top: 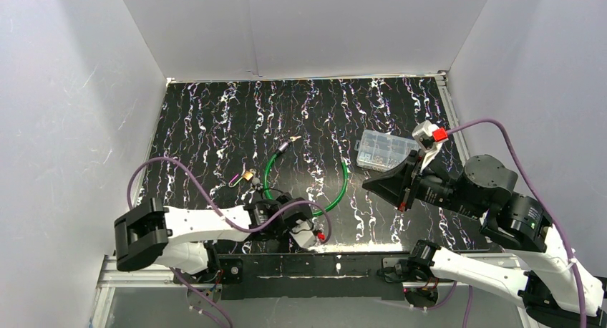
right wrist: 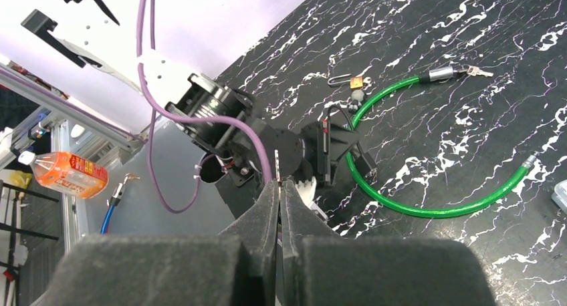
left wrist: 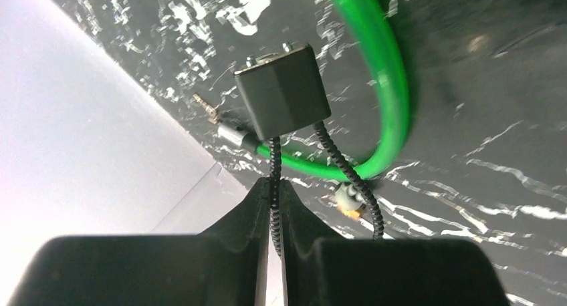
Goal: Unlock with the key
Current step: Move the lock to the center of the board, then pick up the lock from the center of the board.
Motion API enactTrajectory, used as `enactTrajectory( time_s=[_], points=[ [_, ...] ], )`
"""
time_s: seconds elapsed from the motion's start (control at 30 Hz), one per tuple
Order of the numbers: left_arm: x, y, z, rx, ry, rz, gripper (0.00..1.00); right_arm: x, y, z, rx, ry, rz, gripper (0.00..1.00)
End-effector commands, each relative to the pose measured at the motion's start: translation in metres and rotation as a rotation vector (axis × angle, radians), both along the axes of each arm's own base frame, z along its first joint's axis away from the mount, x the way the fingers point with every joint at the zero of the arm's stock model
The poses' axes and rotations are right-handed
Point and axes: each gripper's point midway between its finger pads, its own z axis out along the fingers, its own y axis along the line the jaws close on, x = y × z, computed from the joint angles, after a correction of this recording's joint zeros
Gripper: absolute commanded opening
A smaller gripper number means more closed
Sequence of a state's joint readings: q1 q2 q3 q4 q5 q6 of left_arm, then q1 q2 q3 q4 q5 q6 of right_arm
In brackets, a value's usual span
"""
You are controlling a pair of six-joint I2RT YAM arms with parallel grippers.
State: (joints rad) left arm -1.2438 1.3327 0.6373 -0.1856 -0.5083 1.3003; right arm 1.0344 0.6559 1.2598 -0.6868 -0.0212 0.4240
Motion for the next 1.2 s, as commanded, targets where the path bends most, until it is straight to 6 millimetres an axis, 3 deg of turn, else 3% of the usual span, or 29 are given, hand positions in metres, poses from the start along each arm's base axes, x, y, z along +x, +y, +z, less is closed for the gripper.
enactTrajectory(
  time_s=[0.0, 0.07, 0.23, 0.4, 0.53, 0.67, 0.83, 0.9, 1.03, 1.17],
  points=[
    [0.006, 0.0, 0.055, -0.103, -0.001, 0.056, 0.0, 0.009, -0.001, -0.004, -0.009, 0.008, -0.048, 0.01],
    [0.003, 0.0, 0.075, -0.173, 0.023, 0.076, 0.0, 0.012, 0.001, -0.022, -0.046, 0.037, -0.063, 0.01],
    [-0.02, 0.008, 0.103, -0.304, 0.151, 0.083, 0.0, 0.013, 0.013, -0.048, -0.064, 0.101, -0.05, 0.01],
    [-0.043, 0.018, 0.126, -0.457, 0.322, 0.212, 0.0, 0.016, 0.011, -0.046, -0.062, 0.093, -0.072, 0.01],
    [-0.064, 0.028, 0.13, -0.412, 0.503, 0.359, 0.0, 0.016, 0.01, -0.045, -0.06, 0.092, -0.074, 0.01],
    [-0.047, 0.023, 0.132, -0.47, 0.448, 0.5, 0.0, 0.014, 0.008, -0.047, -0.062, 0.104, -0.074, 0.01],
    [-0.008, 0.038, 0.105, -0.41, 0.191, 0.599, 0.0, 0.013, 0.002, -0.048, -0.059, 0.103, -0.089, 0.01],
    [0.002, 0.038, 0.106, -0.417, 0.119, 0.61, 0.0, 0.014, 0.001, -0.049, -0.06, 0.105, -0.094, 0.01],
    [0.008, 0.024, 0.143, -0.616, 0.094, 0.58, 0.0, 0.013, 0.005, -0.054, -0.071, 0.115, -0.079, 0.01],
    [-0.01, 0.007, 0.176, -0.764, 0.14, 0.284, 0.0, 0.011, 0.01, -0.05, -0.101, 0.088, -0.037, 0.01]
  ],
)
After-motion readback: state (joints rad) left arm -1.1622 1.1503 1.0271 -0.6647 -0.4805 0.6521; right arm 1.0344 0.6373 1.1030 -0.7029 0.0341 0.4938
